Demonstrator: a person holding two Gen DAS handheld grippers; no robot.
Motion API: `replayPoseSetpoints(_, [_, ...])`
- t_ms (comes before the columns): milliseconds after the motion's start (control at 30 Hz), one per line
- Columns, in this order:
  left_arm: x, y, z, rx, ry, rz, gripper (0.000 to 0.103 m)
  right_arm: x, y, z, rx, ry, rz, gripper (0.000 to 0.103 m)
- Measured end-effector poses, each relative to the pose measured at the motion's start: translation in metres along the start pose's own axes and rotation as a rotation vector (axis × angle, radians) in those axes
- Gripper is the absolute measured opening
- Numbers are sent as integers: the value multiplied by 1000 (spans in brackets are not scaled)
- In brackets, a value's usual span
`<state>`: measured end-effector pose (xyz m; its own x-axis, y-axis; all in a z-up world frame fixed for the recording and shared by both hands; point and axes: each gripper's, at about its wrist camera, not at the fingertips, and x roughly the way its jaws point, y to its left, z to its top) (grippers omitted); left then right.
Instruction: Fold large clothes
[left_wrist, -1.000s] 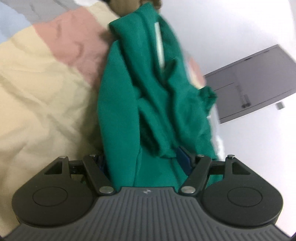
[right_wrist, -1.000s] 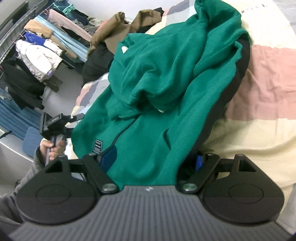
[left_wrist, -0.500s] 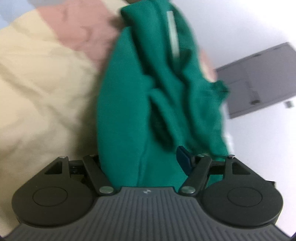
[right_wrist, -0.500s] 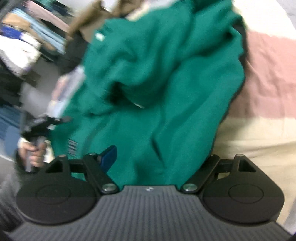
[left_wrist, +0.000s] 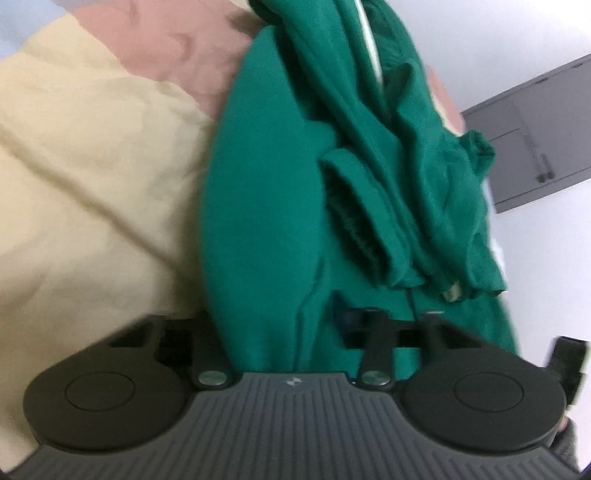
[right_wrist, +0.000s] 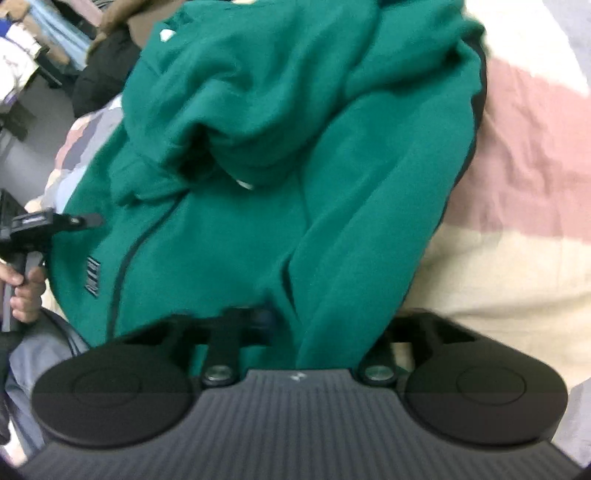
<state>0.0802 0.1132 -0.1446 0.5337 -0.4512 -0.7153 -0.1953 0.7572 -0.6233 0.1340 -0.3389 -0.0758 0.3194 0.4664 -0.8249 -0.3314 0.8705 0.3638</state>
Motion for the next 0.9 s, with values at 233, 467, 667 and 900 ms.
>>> replayPoseSetpoints(233, [-63,-6,-4,-40,-110,-165,10,-77,14,2,-9,-221,64,13])
replayPoseSetpoints(467, [-145,-29,-24,-26,-154,-286,10,-155,19,-30,25,-361,180,13])
replayPoseSetpoints(667, [-199,-37,-68,-8,-139,-344,10,-200,35,-82,97,-402,271,13])
replayPoseSetpoints(900, [-217,-37,-100,-33,-160,-402,10,-221,40,-121,206,-447,321,13])
